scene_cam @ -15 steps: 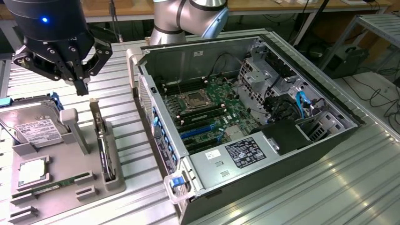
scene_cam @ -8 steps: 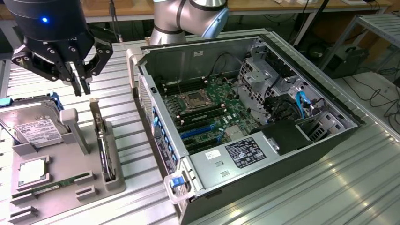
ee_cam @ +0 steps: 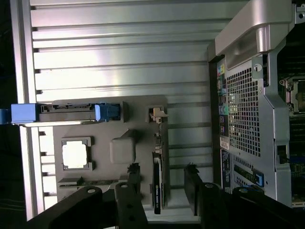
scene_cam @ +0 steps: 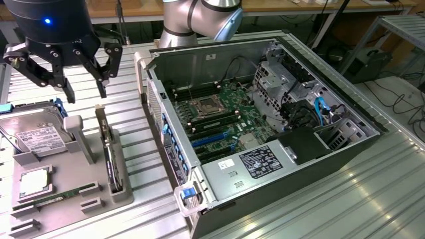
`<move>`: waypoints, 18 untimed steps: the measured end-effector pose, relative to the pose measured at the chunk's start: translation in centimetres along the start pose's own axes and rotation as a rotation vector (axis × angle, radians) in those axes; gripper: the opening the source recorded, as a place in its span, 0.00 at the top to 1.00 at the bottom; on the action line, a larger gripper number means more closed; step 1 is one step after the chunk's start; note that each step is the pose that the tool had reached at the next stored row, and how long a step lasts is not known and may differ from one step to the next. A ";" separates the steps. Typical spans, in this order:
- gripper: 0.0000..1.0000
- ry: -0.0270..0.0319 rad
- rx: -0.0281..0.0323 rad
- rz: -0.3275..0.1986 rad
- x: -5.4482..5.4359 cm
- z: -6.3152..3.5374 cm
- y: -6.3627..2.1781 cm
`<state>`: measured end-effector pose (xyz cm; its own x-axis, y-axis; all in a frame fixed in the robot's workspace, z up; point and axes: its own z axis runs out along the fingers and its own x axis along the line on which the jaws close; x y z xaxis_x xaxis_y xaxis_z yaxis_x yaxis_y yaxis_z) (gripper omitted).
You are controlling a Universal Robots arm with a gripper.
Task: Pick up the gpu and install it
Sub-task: 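Pick up the gpu and move the gpu toward the slot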
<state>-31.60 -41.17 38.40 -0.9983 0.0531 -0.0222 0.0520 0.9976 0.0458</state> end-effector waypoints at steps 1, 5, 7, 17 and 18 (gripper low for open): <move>0.52 0.0001 0.0000 0.000 0.0 0.01 0.00; 0.40 0.0043 0.0000 -0.007 0.0 0.57 -0.33; 0.40 0.0078 0.0001 -0.017 0.0 1.13 -1.02; 0.40 0.0084 -0.0001 -0.031 0.0 1.26 -1.10; 0.40 0.0083 -0.0002 -0.031 0.0 1.29 -1.10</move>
<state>-31.60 -42.21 37.06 -0.9997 0.0213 -0.0154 0.0206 0.9988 0.0454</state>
